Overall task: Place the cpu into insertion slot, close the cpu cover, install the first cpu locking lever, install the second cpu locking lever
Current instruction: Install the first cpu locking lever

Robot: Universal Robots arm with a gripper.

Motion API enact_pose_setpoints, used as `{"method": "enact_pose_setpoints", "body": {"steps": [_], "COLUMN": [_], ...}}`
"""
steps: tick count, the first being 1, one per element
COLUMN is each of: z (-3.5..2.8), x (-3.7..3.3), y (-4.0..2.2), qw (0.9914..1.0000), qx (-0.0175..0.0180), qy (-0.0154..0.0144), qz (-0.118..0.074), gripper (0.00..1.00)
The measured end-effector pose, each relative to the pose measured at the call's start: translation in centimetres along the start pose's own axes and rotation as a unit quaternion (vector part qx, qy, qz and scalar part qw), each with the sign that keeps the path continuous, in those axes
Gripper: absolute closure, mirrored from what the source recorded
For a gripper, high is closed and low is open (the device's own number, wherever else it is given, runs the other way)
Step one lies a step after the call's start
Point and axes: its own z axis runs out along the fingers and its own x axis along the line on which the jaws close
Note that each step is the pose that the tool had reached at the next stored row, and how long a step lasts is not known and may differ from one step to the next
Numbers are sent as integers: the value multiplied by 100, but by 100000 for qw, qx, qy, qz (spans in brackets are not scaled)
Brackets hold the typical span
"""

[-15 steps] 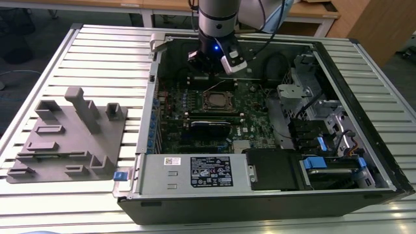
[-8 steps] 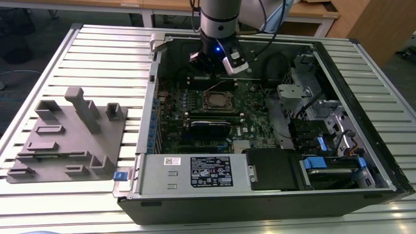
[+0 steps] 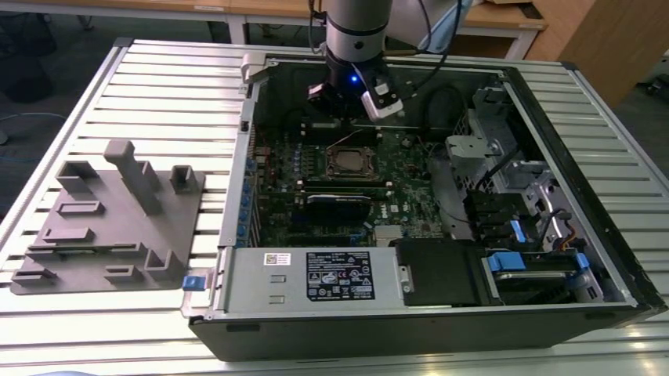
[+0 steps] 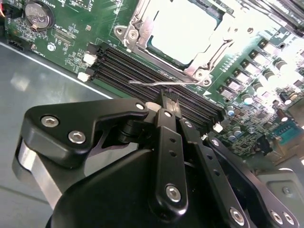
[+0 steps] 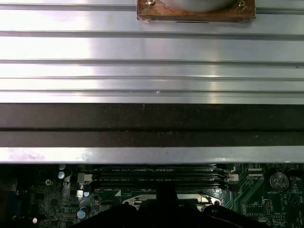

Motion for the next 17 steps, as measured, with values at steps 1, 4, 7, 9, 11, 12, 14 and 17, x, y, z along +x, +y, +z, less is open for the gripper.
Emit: {"method": "enact_pose_setpoints", "body": {"steps": [1,4,7,9,11,12,14,17], "z": [4,24,46,50,49,50,51,49], "x": [-7,-31,-47,-52,-52,-53,-54,-54], "y": [2,9,12,12,12,12,11,3], "qw": [100000,100000,100000,100000,100000,100000,100000,100000], "qx": [5,-3,8,24,29,21,13,19], "qy": [3,-1,2,4,4,1,-4,0], "qz": [0,0,-1,3,9,1,0,-2], "gripper": [89,89,89,89,89,89,89,89]}}
